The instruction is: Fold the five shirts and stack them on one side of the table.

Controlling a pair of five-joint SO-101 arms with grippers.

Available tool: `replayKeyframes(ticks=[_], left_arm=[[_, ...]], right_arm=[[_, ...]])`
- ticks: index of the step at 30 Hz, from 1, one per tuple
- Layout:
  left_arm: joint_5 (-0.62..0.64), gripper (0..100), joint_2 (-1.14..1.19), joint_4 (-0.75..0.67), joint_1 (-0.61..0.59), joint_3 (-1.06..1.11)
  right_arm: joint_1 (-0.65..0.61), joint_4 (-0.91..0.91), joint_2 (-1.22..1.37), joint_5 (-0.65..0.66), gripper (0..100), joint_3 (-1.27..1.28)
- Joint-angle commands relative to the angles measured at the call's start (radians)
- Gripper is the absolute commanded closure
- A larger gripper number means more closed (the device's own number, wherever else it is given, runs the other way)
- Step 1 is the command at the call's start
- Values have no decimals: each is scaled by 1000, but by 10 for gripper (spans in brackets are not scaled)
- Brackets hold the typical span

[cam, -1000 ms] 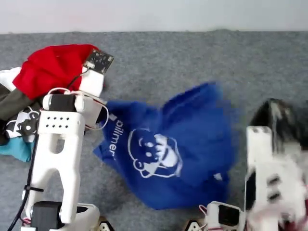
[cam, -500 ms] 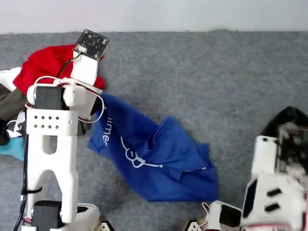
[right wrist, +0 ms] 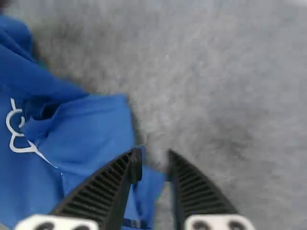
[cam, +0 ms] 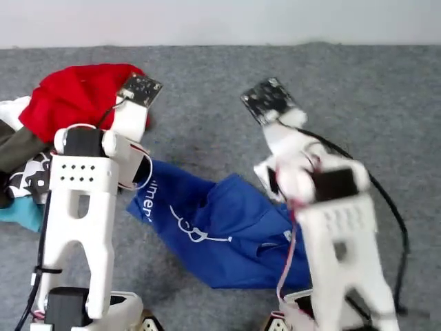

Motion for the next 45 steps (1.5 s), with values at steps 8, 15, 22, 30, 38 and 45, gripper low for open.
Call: replayKeyframes(ticks=[8,15,22,30,38,45], left_arm=[[-12,985,-5,-84,5,65],[-12,985,-5,-87,5,65],[-12,985,-5,-87,6,65],[-12,985,-5,-87,6,67],[-12,985,-5,-87,6,70],[-12,985,-5,-89,6,125]], right_arm=[[-133,-76,547,-74,804,-186],[-176,-97,720,-74,804,-212],[-170,-160,837,-71,805,-212],[-168,-219,891,-68,805,-213],[-166,-223,921,-25,904,-232],[-166,-191,929,83,991,-247]])
